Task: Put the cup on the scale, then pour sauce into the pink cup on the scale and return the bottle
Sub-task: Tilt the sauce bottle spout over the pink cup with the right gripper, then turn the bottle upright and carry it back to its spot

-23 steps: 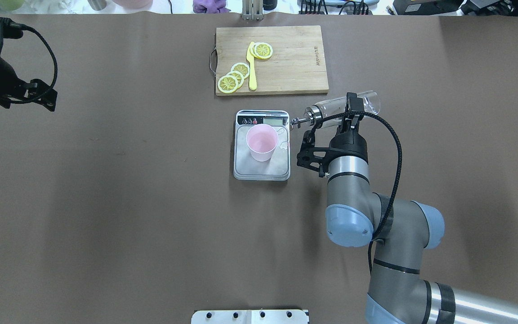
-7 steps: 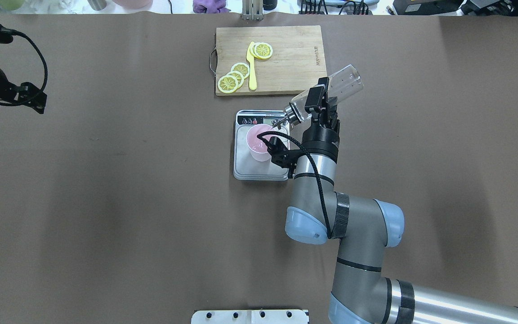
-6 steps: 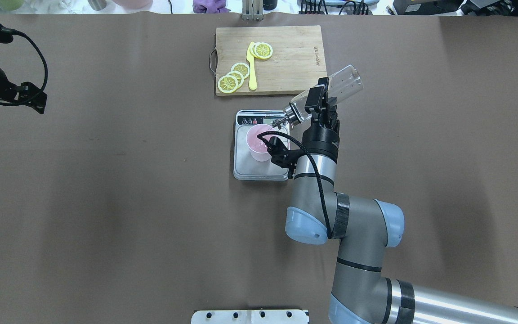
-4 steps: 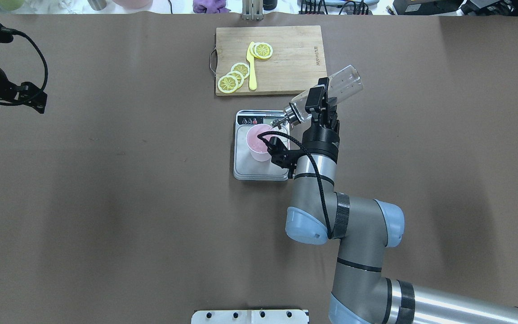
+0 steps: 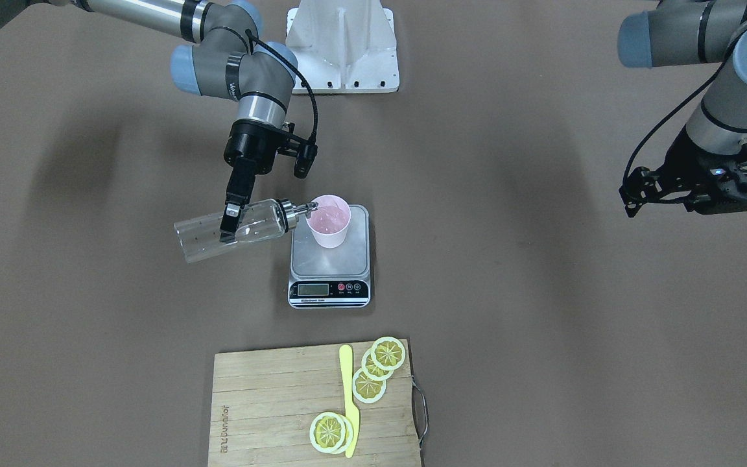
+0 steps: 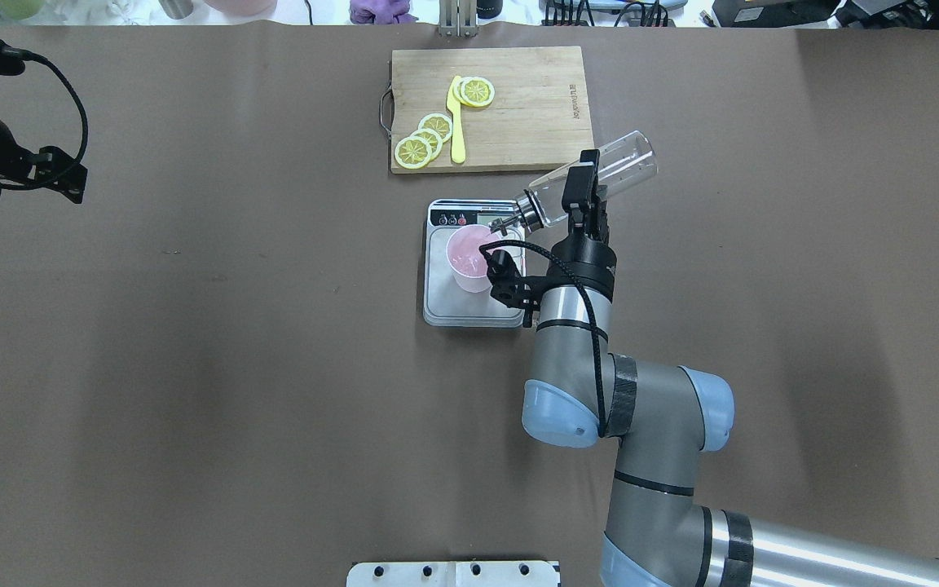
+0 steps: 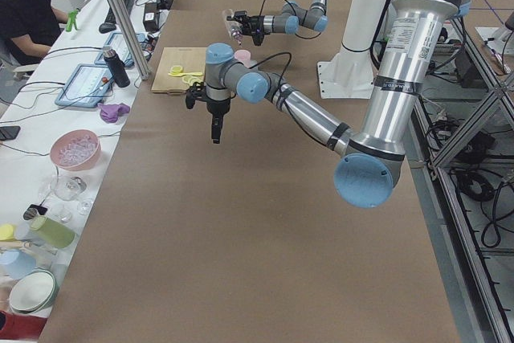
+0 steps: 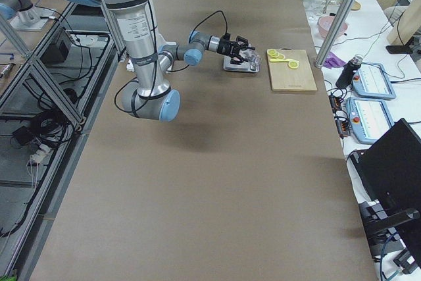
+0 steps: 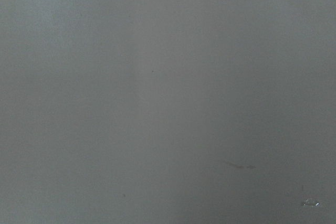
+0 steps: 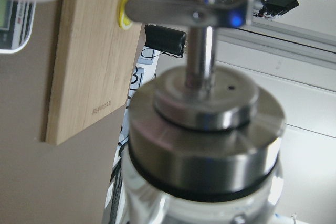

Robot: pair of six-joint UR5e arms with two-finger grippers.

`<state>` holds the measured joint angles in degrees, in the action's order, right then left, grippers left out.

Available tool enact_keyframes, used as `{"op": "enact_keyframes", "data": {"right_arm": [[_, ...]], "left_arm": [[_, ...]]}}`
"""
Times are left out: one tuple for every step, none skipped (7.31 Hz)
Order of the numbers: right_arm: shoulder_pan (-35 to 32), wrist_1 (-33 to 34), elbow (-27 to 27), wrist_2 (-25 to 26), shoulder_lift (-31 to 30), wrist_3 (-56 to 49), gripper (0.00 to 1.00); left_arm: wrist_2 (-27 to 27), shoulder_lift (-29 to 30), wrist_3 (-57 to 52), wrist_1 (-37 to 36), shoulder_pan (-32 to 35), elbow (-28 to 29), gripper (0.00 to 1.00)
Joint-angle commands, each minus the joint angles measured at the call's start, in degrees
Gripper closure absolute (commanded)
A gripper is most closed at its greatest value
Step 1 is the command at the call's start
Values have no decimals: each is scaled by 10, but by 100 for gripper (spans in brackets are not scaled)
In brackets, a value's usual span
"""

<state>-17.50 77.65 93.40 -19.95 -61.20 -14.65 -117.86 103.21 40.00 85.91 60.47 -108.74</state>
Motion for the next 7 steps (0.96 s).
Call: {"op": "enact_keyframes", "data": {"right_arm": [[-2, -35, -1, -42, -5, 94, 100], [-7, -72, 4, -74, -4, 148, 100], [-24, -119, 13, -132, -5, 186, 100], [-46, -151, 39, -195, -25, 235, 100], [-69, -168, 83, -249, -60, 261, 100], [-82, -170, 101, -277, -79, 347, 100], [-99, -179, 107, -318, -90, 430, 100]], "left_arm": [[0, 1, 4, 1, 0, -1, 1], [-1, 2, 4, 1, 0, -1, 1], [-1, 3, 4, 1, 0, -1, 1], [-1, 3, 4, 2, 0, -1, 1], [-1, 5, 5, 2, 0, -2, 1], [-1, 6, 6, 2, 0, -2, 1], [-1, 9, 6, 2, -1, -3, 1]]}}
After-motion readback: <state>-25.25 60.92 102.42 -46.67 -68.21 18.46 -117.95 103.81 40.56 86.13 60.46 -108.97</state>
